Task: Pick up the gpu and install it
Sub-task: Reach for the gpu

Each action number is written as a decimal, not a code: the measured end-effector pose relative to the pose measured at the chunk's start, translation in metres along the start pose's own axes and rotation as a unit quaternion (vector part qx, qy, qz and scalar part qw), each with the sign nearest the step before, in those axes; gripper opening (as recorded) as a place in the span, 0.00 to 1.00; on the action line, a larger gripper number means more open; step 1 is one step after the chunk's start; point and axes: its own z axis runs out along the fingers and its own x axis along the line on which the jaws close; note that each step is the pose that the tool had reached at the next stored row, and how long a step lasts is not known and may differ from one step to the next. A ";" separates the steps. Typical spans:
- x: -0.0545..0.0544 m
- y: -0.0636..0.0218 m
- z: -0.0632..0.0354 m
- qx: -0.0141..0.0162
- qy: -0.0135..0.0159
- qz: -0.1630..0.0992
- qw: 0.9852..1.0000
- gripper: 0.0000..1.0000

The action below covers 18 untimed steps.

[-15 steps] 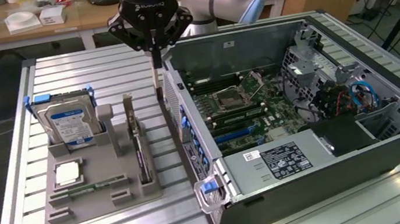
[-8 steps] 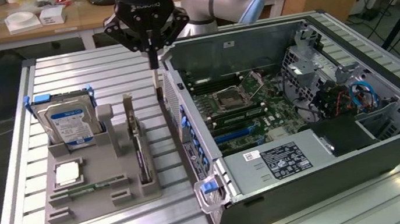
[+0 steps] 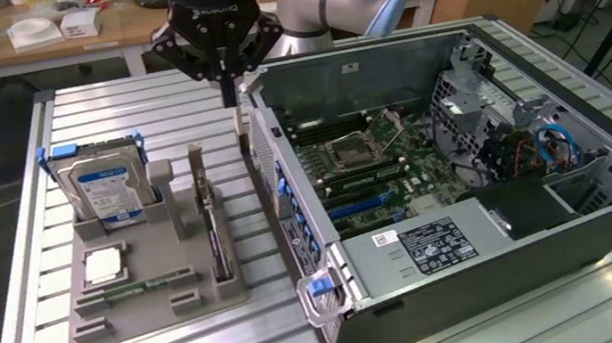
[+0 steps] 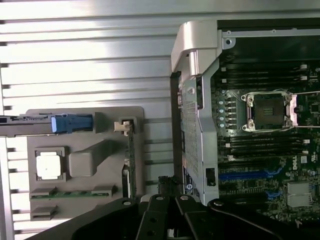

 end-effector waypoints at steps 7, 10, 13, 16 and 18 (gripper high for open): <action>0.006 -0.0005 -0.0001 0.000 0.000 0.000 1.000 0.11; 0.009 -0.0007 -0.0002 0.000 0.000 0.000 1.000 0.11; 0.012 -0.0009 -0.0002 0.000 0.000 0.000 1.000 0.11; 0.014 -0.0011 -0.0003 0.000 0.000 0.000 1.000 0.11; 0.015 -0.0012 -0.0003 0.000 0.000 0.000 1.000 0.11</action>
